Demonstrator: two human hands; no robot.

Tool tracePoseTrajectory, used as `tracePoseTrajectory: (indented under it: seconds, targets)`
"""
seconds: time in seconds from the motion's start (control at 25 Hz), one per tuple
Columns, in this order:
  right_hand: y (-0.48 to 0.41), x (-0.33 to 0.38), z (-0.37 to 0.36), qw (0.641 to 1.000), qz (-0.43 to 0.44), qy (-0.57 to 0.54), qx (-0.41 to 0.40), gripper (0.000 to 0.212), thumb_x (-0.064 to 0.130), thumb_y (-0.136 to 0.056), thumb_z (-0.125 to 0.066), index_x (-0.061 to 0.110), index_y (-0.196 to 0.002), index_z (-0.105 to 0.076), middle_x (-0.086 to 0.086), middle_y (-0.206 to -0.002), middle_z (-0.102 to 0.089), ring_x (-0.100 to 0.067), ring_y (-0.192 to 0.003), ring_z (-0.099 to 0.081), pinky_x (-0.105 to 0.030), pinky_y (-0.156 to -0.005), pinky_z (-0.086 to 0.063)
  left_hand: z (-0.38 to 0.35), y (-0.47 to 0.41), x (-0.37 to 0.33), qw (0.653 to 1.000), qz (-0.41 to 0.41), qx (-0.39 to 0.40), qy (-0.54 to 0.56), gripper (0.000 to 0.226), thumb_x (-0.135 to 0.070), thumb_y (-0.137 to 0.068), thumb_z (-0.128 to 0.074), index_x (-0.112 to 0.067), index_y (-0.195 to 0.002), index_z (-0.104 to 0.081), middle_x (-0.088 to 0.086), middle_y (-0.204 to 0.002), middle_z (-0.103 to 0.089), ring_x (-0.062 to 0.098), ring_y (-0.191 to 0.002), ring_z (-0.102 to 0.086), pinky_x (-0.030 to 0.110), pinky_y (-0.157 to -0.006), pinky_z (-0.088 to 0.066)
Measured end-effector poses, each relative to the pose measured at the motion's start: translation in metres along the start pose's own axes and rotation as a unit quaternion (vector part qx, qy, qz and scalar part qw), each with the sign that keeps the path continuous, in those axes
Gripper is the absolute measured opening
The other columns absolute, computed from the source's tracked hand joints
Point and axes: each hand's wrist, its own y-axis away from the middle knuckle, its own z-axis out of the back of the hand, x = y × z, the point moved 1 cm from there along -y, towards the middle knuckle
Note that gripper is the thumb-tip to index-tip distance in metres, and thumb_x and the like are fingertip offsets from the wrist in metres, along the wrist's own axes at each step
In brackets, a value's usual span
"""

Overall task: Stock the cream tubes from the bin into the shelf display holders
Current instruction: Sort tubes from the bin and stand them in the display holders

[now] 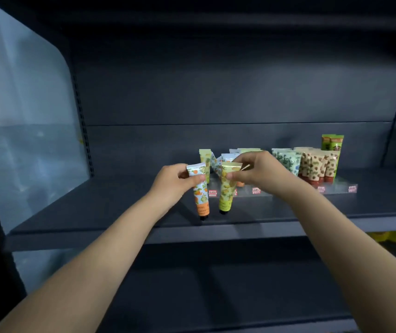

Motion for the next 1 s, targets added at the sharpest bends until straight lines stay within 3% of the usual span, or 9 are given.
tracePoseTrajectory:
  seconds: [0.2, 0.36, 0.44, 0.64, 0.84, 1.0]
  targets:
    - [-0.056, 0.017, 0.007, 0.998, 0.004, 0.064, -0.014, 0.015, 0.020, -0.077, -0.076, 0.012, -0.087, -0.069, -0.003, -0.080, -0.070, -0.012, -0.071, -0.059, -0.027, -0.073, -0.047, 0.008, -0.063, 0.010, 0.999, -0.038, 0.011, 0.031, 0.019, -0.019, -0.082, -0.069, -0.004, -0.093, -0.069, 0.012, -0.098, -0.070, 0.016, -0.085, -0.061, 0.035, -0.085, -0.049]
    - [-0.099, 0.006, -0.003, 0.994, -0.024, 0.107, -0.012, 0.018, 0.021, -0.076, -0.077, 0.011, -0.087, -0.067, -0.010, -0.084, -0.071, -0.014, -0.073, -0.061, -0.030, -0.077, -0.050, 0.018, -0.114, 0.027, 0.996, -0.075, 0.042, 0.027, 0.015, -0.019, -0.082, -0.069, -0.006, -0.089, -0.068, 0.001, -0.086, -0.068, 0.009, -0.076, -0.059, 0.011, -0.063, -0.044]
    - [-0.119, -0.004, -0.011, 0.987, -0.030, 0.156, -0.018, 0.021, 0.023, -0.075, -0.078, 0.012, -0.088, -0.066, -0.009, -0.082, -0.068, -0.014, -0.072, -0.058, -0.029, -0.071, -0.049, 0.021, -0.134, 0.037, 0.995, -0.091, 0.047, 0.021, 0.009, -0.019, -0.082, -0.069, -0.010, -0.082, -0.066, -0.006, -0.077, -0.065, 0.005, -0.069, -0.056, 0.007, -0.056, -0.039]
    - [-0.153, -0.019, -0.019, 0.969, -0.035, 0.245, -0.003, 0.021, 0.029, -0.075, -0.077, 0.016, -0.087, -0.067, 0.006, -0.072, -0.060, -0.008, -0.067, -0.054, -0.016, -0.058, -0.040, 0.020, -0.165, 0.054, 0.993, -0.100, 0.055, -0.009, 0.016, -0.021, -0.081, -0.070, -0.006, -0.086, -0.068, 0.001, -0.081, -0.066, 0.010, -0.072, -0.055, 0.020, -0.063, -0.040]
    - [-0.178, -0.027, -0.026, 0.955, -0.018, 0.295, 0.022, 0.022, 0.030, -0.074, -0.077, 0.015, -0.088, -0.068, 0.002, -0.082, -0.065, -0.013, -0.078, -0.059, -0.023, -0.066, -0.045, 0.021, -0.182, 0.064, 0.994, -0.096, 0.040, -0.020, 0.024, -0.023, -0.080, -0.070, -0.002, -0.091, -0.068, 0.013, -0.092, -0.070, 0.019, -0.081, -0.059, 0.030, -0.071, -0.042]
    - [-0.190, -0.032, -0.036, 0.947, 0.007, 0.318, 0.051, 0.027, 0.030, -0.074, -0.077, 0.012, -0.093, -0.069, 0.005, -0.082, -0.060, -0.011, -0.077, -0.055, -0.014, -0.059, -0.039, 0.022, -0.189, 0.067, 0.995, -0.094, 0.031, -0.025, 0.021, -0.022, -0.081, -0.070, -0.003, -0.090, -0.069, 0.009, -0.087, -0.069, 0.012, -0.074, -0.056, 0.020, -0.063, -0.040]
